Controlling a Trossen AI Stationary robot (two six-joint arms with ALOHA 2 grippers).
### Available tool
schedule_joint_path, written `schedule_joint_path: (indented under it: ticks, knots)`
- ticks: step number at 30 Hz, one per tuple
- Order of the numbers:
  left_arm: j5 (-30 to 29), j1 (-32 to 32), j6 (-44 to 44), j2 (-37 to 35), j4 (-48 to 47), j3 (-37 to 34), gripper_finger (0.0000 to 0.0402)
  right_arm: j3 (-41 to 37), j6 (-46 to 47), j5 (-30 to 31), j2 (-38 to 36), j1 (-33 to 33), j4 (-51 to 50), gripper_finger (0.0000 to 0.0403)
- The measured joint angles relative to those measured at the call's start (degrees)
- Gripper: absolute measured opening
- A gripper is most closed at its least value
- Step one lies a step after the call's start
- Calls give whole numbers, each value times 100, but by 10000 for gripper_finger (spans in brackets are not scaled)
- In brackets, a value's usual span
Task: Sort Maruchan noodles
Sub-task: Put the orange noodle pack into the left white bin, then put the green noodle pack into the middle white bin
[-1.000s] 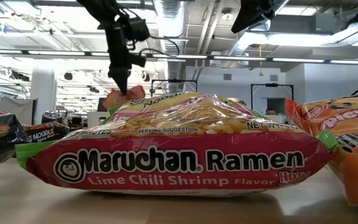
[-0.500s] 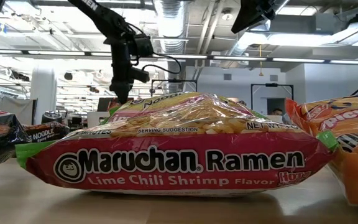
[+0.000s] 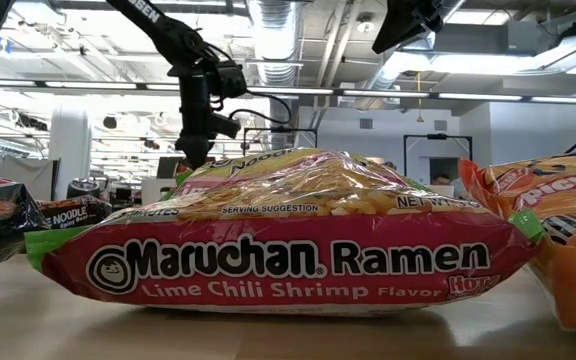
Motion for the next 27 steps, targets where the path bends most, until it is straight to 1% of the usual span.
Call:
schedule_joint_path:
  ticks: [6,15,18,23,27]
  knots:
    - [119,9,-48,0,-126,0,0,0,-2,-1,0,0,0,56]
    - [628,11,-178,0,-302,0,3,1,-4,-1,0,0,0,56]
    - [750,18,-300,-1,-310,0,21,0,-7,-1,0,0,0,56]
    - [751,57,-372,-2,-299,0,74,0,-15,-1,0,0,0,56]
    - [499,85,-625,-2,-273,0,109,1,-15,-1,0,0,0,56]
